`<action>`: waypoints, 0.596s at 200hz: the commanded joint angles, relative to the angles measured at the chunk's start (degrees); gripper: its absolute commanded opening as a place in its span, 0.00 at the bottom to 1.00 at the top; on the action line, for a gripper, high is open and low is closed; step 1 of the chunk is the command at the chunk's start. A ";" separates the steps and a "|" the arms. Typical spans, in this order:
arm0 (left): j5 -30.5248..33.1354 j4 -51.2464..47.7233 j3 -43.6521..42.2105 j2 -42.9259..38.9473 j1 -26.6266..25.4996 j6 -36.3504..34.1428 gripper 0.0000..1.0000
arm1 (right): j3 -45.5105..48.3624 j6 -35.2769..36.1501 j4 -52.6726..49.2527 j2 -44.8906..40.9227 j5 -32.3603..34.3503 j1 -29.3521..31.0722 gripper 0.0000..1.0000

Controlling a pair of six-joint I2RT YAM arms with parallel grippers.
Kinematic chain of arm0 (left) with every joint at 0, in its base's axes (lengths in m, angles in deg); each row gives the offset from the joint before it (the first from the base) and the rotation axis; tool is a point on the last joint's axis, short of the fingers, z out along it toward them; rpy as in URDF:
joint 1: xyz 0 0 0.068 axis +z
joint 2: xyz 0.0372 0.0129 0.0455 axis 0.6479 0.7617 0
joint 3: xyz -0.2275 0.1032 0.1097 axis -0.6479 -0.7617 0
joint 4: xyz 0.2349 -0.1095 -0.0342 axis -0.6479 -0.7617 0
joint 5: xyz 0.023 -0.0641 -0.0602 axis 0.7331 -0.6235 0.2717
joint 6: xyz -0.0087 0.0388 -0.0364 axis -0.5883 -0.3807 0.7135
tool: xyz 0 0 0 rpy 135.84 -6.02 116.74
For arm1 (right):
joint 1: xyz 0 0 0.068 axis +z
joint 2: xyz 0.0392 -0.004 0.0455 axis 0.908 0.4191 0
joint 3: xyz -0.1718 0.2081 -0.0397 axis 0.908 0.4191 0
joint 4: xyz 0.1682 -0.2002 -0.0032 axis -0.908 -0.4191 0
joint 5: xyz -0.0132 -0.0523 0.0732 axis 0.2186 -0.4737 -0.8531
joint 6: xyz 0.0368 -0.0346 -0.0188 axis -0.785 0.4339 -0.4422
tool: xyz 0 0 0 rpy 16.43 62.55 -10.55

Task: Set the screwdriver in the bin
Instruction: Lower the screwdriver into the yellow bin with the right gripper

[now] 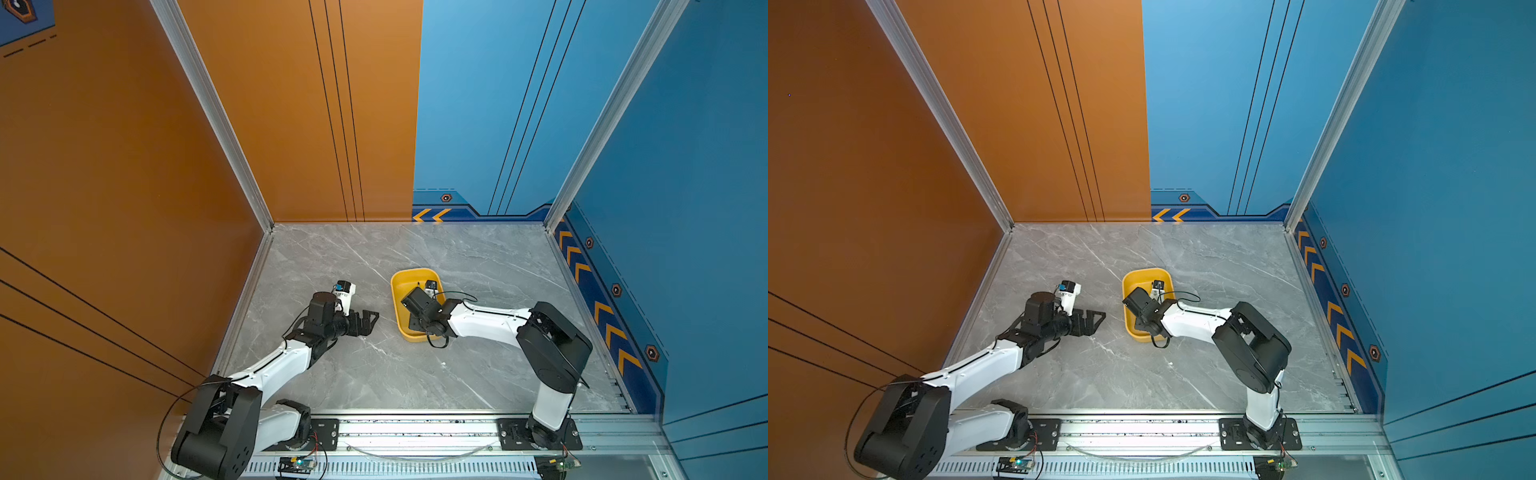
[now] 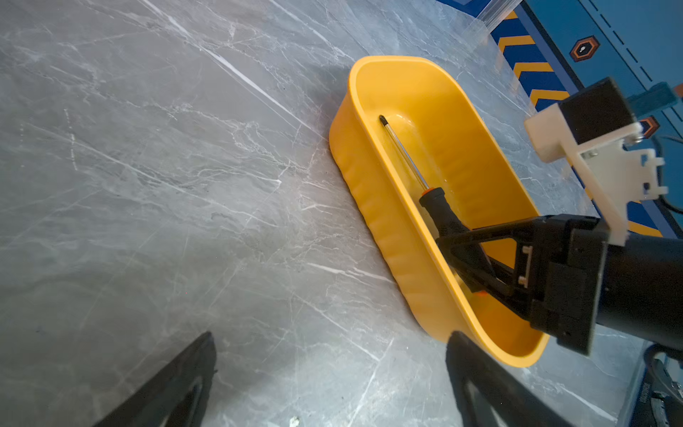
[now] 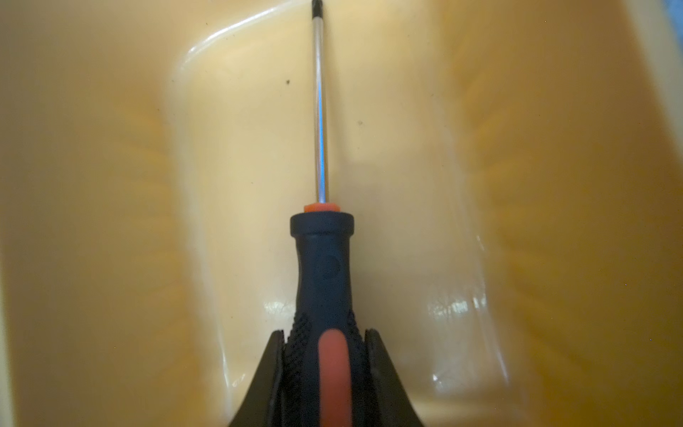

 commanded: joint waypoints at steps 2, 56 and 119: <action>0.82 -1.35 1.21 0.31 -0.36 -1.35 0.98 | -1.47 -0.07 -2.78 1.54 0.43 0.28 0.06; 0.71 -1.68 1.38 0.16 -0.47 -1.17 0.98 | -2.00 0.19 -3.42 1.98 0.40 0.20 0.18; 0.82 -2.16 1.22 -0.46 -0.47 -1.26 0.98 | -2.26 1.37 -4.62 0.93 0.38 0.27 0.43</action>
